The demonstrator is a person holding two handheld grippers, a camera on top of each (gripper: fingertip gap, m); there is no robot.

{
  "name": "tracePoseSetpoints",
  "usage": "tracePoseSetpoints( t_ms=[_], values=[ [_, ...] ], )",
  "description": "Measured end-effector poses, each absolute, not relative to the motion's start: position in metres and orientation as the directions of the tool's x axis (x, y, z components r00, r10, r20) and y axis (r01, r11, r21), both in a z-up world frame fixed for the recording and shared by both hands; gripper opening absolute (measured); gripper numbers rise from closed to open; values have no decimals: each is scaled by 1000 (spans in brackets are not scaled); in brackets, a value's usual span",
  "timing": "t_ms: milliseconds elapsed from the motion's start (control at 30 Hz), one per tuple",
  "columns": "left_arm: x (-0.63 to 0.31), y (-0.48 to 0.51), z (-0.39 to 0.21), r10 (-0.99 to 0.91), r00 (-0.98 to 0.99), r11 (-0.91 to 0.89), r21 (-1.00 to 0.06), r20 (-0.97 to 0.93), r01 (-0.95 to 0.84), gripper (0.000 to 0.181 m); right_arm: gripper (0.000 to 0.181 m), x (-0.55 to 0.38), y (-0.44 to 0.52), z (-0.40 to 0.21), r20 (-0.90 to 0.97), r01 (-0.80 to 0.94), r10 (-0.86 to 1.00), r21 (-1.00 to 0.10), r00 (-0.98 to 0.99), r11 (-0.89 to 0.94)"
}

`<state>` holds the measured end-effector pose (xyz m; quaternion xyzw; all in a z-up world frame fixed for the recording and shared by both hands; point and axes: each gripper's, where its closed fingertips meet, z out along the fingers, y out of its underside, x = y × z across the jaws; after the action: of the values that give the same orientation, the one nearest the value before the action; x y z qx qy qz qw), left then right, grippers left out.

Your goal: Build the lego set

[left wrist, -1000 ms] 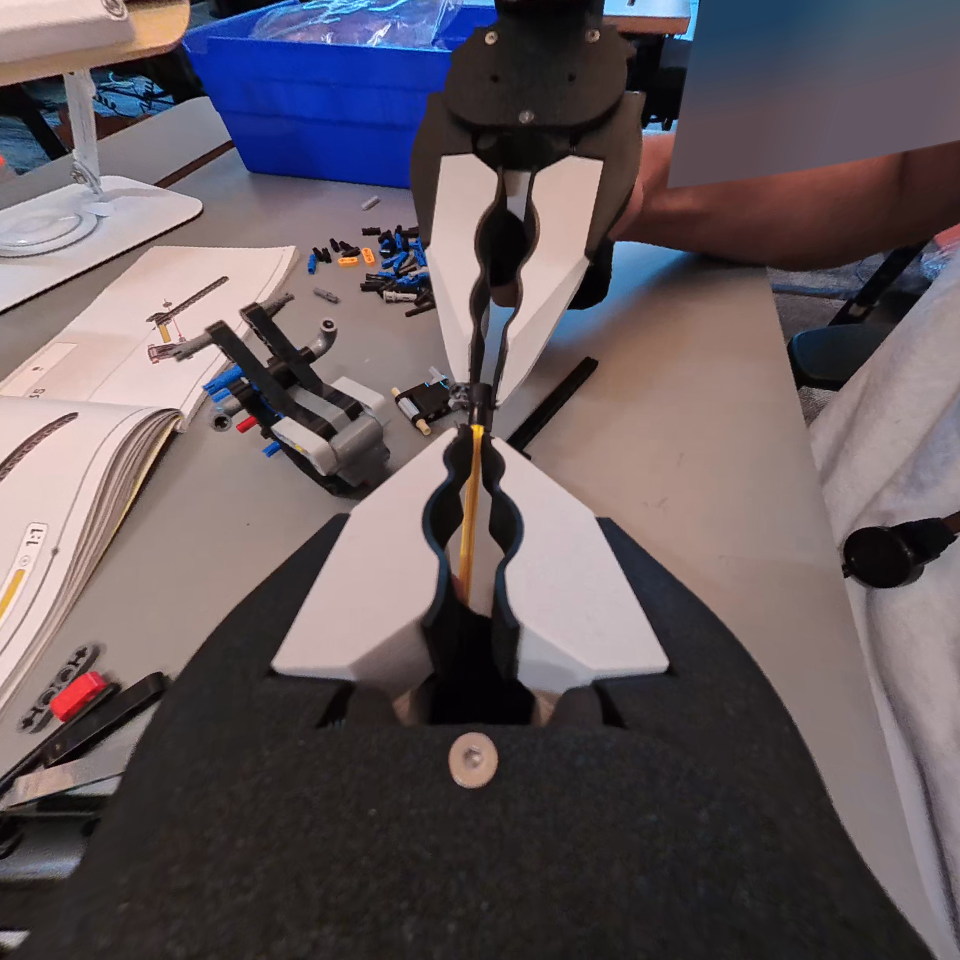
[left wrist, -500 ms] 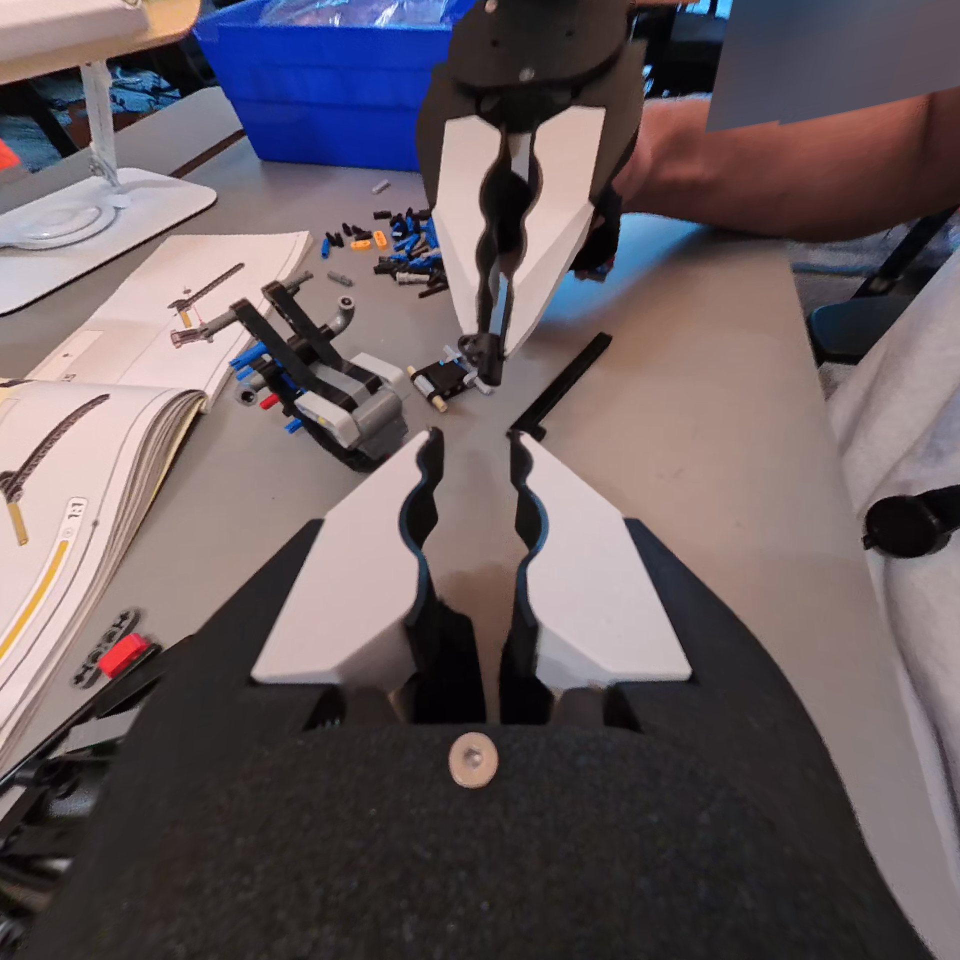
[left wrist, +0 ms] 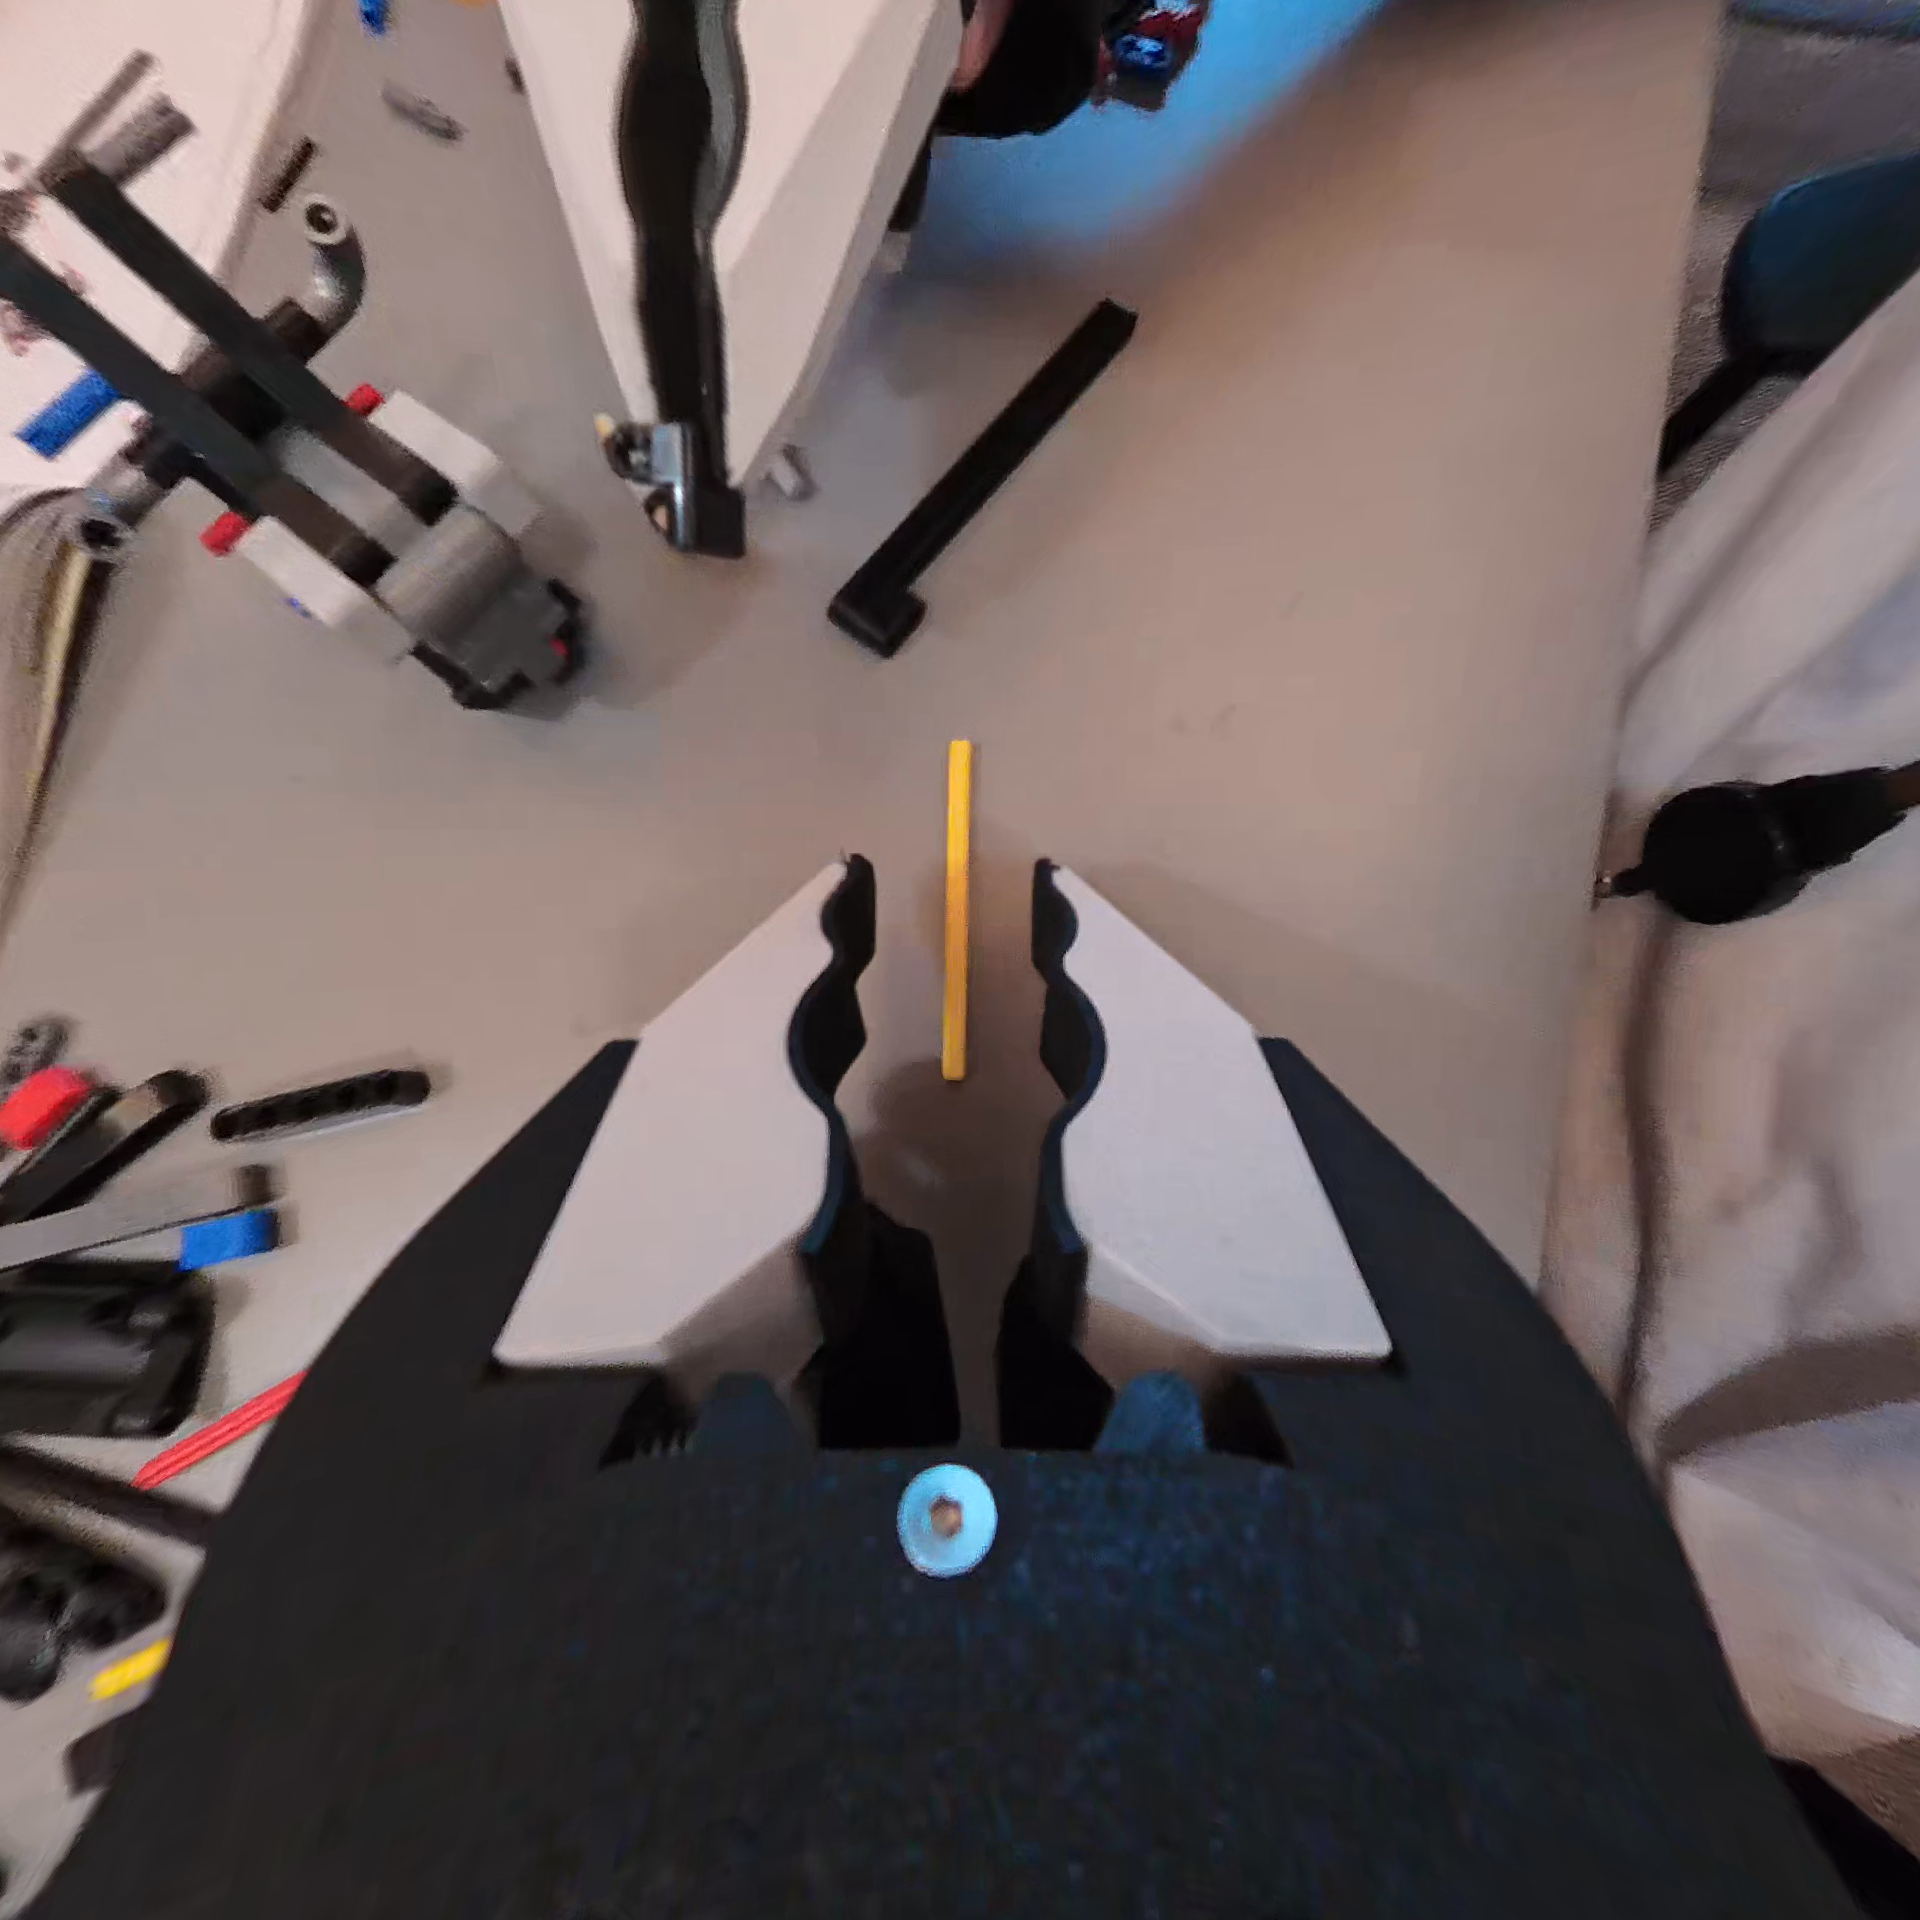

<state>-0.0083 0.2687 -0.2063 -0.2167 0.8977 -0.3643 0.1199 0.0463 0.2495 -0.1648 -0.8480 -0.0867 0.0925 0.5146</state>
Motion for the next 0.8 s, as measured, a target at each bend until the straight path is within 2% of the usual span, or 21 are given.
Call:
tracePoseSetpoints(
  t_ms=[200, 267, 433, 600, 667, 800],
  values=[
    [-7, 263, -221, -433, -901, 681, -669, -39, -299, 12, 6, 42, 249, -164, -60, 66, 254, -886, 965, -459],
    [-3, 261, -221, -442, -895, 675, -676, -51, -295, 2, 6, 41, 249, -164, -57, 70, 256, -885, 965, -461],
    [18, 268, -219, -485, -851, 702, -669, -201, -243, 2, 6, 43, 249, -162, -70, 53, 255, -893, 964, -448],
    [38, 269, -179, -580, -814, 374, -886, 8, -275, 1, 6, 49, 248, -158, -121, -6, 238, -902, 964, -432],
    [42, 274, -171, -598, -800, 311, -904, 53, -292, 1, 6, 52, 248, -159, -144, -32, 231, -902, 962, -431],
    [37, 270, -172, -579, -815, 342, -905, 10, -254, 2, 6, 54, 250, -159, -176, -70, 218, -904, 960, -422]
  ],
)
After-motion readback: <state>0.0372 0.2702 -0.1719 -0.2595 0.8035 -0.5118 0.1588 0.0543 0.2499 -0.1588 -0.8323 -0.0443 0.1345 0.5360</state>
